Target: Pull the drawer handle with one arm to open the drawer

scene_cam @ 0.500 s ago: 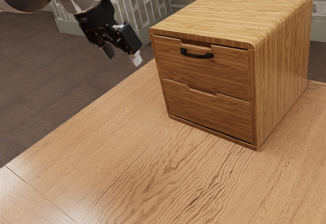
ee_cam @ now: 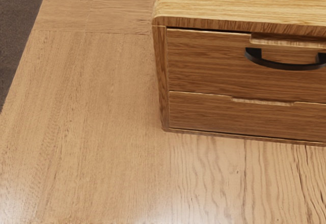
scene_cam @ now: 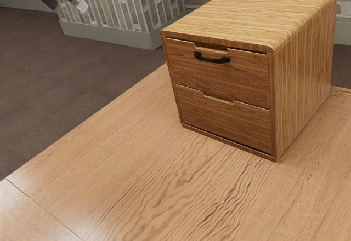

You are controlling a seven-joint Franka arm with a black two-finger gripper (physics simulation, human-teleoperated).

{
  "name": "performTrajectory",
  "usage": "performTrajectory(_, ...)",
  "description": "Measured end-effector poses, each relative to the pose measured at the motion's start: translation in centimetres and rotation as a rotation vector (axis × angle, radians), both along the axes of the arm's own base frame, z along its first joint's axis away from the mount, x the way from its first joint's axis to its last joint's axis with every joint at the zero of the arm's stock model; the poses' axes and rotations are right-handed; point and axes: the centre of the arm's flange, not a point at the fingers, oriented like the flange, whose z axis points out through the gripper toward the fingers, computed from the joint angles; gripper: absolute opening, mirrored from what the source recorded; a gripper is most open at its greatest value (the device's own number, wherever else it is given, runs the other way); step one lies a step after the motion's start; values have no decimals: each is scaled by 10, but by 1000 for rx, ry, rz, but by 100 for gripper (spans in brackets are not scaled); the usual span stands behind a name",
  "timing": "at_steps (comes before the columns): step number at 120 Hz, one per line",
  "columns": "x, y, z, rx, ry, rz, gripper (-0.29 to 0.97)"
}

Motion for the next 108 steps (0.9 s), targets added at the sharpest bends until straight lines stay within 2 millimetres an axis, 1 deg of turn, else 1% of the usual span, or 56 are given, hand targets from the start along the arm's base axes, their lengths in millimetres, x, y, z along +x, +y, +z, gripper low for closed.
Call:
performTrajectory(8, -1, 6, -1, 6, 5, 9, 68)
performTrajectory(18, 4, 3, -6, 15, 21, 3, 68)
performTrajectory(25, 13, 0, -20, 34, 61, 3, 68)
performTrajectory(38, 21, -8, -33, 54, 103, -7, 68)
performTrajectory(44, 24, -11, -46, 61, 136, -15, 68)
performTrajectory(49, 25, -15, -51, 68, 150, -29, 68)
performTrajectory(58, 20, -22, -52, 81, 161, -54, 68)
performTrajectory(68, 21, -27, -58, 89, 189, -79, 68)
performTrajectory(71, 23, -28, -65, 94, 210, -85, 68)
performTrajectory(82, 29, -29, -103, 101, 314, -105, 68)
performTrajectory(92, 11, -38, -125, 114, 346, -135, 68)
performTrajectory(95, 0, -41, -136, 118, 352, -144, 68)
performTrajectory(108, -43, -52, -172, 114, 371, -174, 68)
